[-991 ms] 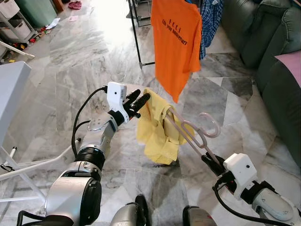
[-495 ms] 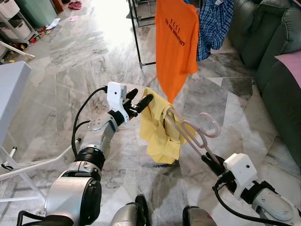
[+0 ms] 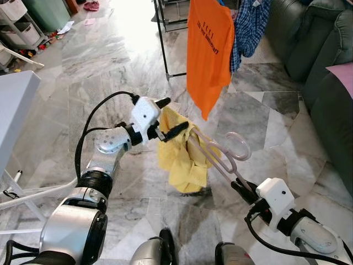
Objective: Hang hanger
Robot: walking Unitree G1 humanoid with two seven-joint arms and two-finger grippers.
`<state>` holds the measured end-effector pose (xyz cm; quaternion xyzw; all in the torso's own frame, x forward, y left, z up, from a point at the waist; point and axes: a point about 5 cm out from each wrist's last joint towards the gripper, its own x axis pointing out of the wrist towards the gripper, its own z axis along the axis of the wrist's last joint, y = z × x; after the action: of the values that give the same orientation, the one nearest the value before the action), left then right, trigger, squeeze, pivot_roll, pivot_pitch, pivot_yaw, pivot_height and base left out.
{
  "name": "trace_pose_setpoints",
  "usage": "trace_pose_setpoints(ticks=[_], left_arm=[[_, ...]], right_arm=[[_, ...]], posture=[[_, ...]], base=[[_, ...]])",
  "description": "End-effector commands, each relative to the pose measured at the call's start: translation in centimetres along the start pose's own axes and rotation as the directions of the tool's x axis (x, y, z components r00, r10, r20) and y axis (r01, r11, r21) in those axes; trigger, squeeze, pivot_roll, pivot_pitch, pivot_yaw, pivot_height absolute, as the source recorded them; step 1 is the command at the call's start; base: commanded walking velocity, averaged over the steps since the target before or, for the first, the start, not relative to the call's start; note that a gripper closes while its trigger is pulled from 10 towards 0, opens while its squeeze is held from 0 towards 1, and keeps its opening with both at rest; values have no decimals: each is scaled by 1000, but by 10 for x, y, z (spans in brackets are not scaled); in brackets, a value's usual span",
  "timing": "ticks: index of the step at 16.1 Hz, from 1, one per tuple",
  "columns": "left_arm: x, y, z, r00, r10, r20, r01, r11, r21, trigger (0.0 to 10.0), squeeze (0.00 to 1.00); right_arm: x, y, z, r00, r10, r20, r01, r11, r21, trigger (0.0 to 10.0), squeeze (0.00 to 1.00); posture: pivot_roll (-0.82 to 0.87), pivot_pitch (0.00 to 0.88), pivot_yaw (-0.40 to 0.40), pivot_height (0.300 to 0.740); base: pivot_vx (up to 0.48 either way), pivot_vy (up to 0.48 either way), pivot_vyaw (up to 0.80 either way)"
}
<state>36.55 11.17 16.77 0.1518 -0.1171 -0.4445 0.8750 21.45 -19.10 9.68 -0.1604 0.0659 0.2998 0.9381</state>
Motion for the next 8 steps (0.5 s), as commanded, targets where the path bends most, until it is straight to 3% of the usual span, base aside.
trace_pose_setpoints(ticks=[1,3,7,8], left_arm=[[-8,-1,-5,999,-28,-31,29,999,34,10000,1000],[-11,-7,-7,989,-135,-61,141,983,114,10000,1000],[-14,-5,-4,970,-222,-101,238,955,180,10000,1000],[-15,-3,-3,966,-234,-109,252,948,193,10000,443]], right_arm=[[3,4,5,999,34,42,-33,999,-7,10000,0],[1,2,3,998,59,20,-59,998,-18,10000,0],[-6,-1,-2,995,95,-17,-96,995,-28,10000,0],[-7,-1,-3,994,106,-25,-107,994,-30,10000,0]], posture=[[-255,202,149,740],[-253,206,149,740],[-257,211,150,740],[-257,213,151,740]], base=[[0,0,0],[0,0,0],[0,0,0],[0,0,0]])
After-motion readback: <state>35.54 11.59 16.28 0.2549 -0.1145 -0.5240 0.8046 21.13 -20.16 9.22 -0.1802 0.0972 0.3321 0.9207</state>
